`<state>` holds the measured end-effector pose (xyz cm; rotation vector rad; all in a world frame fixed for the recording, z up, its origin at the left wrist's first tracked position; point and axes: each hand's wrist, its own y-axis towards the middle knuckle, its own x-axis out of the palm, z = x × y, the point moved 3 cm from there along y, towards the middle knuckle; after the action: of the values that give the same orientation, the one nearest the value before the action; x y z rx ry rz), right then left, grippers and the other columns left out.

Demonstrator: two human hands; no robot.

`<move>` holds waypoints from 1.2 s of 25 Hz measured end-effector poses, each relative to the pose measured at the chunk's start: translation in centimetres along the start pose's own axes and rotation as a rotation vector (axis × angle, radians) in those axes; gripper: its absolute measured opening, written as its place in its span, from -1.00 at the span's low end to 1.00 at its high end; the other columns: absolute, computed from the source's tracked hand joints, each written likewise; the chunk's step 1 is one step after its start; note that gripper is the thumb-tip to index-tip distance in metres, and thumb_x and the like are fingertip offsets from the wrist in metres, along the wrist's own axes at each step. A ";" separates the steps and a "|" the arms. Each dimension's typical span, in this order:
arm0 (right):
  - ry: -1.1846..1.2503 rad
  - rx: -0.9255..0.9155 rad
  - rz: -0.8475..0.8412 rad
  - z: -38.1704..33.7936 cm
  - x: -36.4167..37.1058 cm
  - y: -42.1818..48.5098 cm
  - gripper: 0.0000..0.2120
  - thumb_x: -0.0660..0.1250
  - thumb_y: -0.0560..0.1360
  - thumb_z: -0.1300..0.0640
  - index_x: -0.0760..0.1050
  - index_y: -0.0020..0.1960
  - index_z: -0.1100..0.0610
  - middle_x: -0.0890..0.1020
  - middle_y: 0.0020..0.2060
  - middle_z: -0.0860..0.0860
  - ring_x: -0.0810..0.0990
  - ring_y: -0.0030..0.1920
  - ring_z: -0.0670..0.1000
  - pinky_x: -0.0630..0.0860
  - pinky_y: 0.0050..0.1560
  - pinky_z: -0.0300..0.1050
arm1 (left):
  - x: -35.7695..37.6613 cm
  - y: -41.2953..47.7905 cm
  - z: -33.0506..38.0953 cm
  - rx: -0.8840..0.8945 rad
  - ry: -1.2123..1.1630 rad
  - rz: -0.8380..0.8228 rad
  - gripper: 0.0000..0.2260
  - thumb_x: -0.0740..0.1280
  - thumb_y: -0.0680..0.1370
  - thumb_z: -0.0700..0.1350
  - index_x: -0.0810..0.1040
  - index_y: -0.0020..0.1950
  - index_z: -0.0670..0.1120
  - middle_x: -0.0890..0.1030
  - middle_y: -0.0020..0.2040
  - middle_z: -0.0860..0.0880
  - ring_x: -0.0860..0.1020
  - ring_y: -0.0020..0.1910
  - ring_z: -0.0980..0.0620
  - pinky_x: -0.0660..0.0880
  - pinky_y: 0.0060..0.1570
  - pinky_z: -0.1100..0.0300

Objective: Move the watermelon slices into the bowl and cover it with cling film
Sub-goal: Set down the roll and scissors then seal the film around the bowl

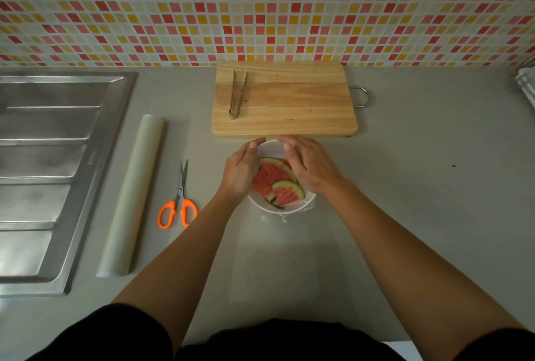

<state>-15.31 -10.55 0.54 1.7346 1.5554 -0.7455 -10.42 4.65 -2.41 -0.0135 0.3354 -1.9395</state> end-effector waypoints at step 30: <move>-0.119 0.428 0.185 -0.5 0.5 -3.1 -0.39 0.00 0.53 -0.22 0.27 0.36 0.21 0.59 0.07 0.24 0.55 0.08 0.26 0.48 0.01 0.02 | 0.6 -0.3 -0.6 -0.058 -0.030 0.095 -0.58 0.06 0.51 0.20 0.59 0.16 0.11 0.61 0.14 0.00 0.55 0.13 0.06 0.48 0.19 -0.02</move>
<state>-18.30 -9.69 0.17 2.0617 1.1941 -1.1239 -11.01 4.34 -3.00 -0.0635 0.3663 -1.8334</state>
